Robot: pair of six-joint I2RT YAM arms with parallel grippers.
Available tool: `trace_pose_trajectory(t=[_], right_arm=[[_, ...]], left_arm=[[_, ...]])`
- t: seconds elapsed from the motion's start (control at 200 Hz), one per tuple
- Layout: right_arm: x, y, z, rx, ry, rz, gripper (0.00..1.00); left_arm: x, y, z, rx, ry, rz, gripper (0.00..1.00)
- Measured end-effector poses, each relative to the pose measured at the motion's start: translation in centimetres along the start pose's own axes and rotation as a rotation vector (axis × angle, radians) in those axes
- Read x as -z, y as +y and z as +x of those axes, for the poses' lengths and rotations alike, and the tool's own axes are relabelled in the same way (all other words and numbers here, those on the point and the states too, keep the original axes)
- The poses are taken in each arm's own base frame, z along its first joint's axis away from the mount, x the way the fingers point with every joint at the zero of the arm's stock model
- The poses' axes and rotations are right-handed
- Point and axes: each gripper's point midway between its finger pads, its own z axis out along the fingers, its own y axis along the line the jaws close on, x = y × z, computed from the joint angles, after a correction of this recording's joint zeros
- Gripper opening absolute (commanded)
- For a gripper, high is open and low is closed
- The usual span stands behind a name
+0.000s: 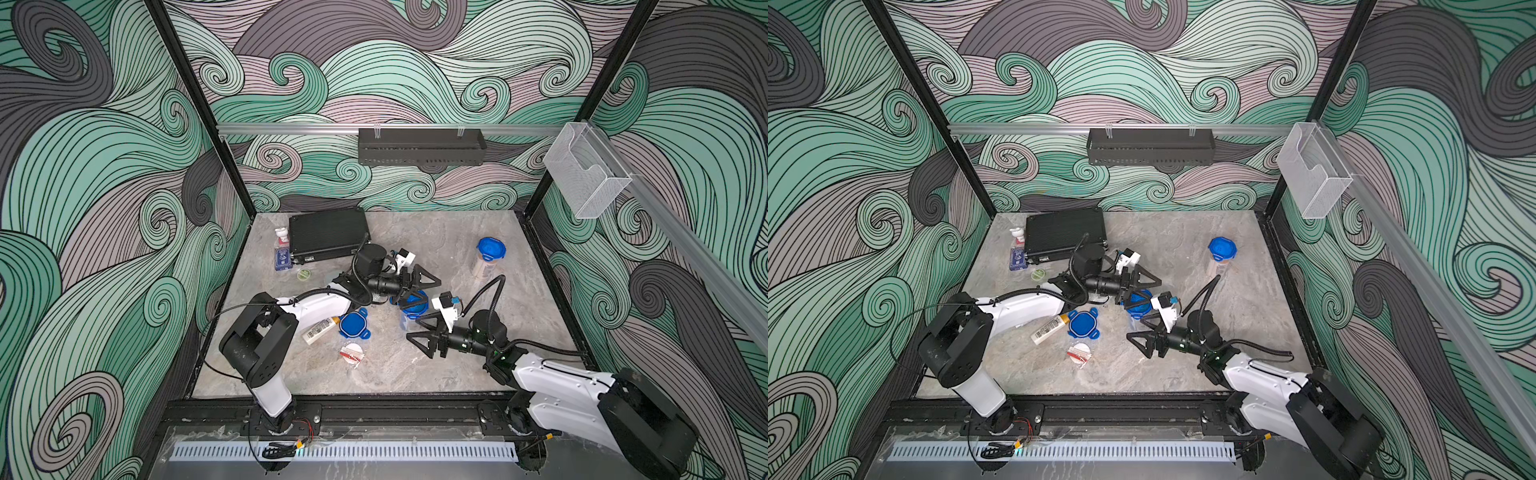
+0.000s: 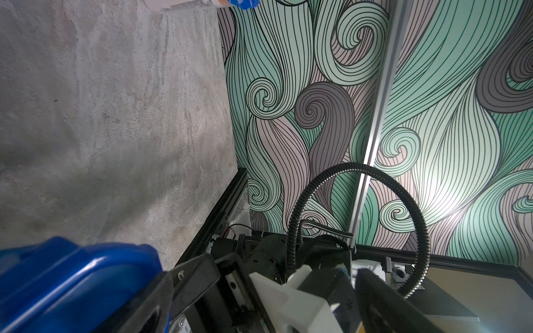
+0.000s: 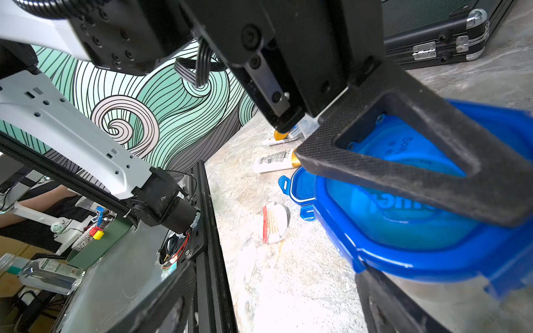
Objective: Take out toiletry kits
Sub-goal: Unfasten the latch on the container.
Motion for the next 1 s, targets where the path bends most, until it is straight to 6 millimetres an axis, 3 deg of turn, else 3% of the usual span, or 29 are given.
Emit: trace_pose_trajectory(t=[1.001], right_arm=[[-0.51,0.87,0.81,0.116,0.025,-0.039,0.90]], left_arm=[[-0.03,0.07,-0.04,-0.039,-0.017,0.040,0.99]])
